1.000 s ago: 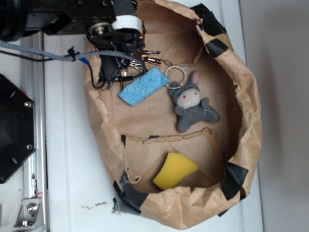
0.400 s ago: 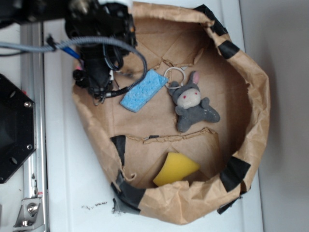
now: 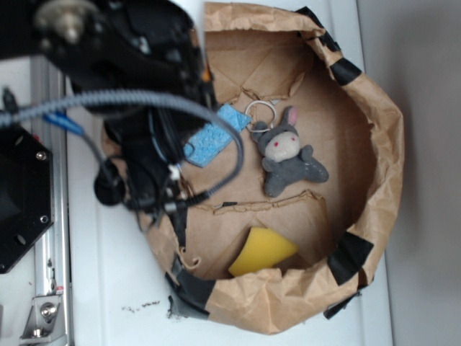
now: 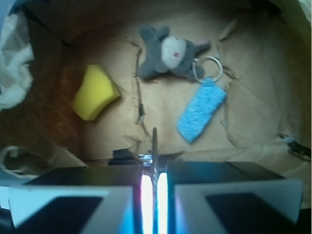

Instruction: Grab the silver keys.

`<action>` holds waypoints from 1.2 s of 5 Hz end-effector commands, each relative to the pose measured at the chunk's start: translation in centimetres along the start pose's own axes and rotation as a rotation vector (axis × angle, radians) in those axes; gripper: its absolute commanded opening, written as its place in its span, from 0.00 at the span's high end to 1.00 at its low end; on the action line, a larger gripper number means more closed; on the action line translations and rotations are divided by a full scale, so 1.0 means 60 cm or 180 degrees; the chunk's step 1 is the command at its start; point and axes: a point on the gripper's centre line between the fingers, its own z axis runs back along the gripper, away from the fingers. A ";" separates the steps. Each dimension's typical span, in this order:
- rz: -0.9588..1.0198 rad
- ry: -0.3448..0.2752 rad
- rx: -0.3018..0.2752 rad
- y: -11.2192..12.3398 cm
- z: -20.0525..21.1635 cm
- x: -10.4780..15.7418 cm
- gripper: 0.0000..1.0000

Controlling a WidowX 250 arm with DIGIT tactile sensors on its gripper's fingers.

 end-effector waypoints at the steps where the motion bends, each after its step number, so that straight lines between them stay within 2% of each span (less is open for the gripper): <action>1: -0.0177 -0.0654 0.0125 -0.020 0.031 0.102 1.00; 2: -0.0144 -0.0891 0.0033 0.000 0.058 0.163 1.00; 3: -0.0159 -0.0809 -0.0158 -0.002 0.064 0.167 1.00; 5: -0.0092 -0.0337 -0.0328 -0.002 0.074 0.138 1.00; 6: -0.0162 -0.0397 -0.0315 -0.005 0.076 0.122 1.00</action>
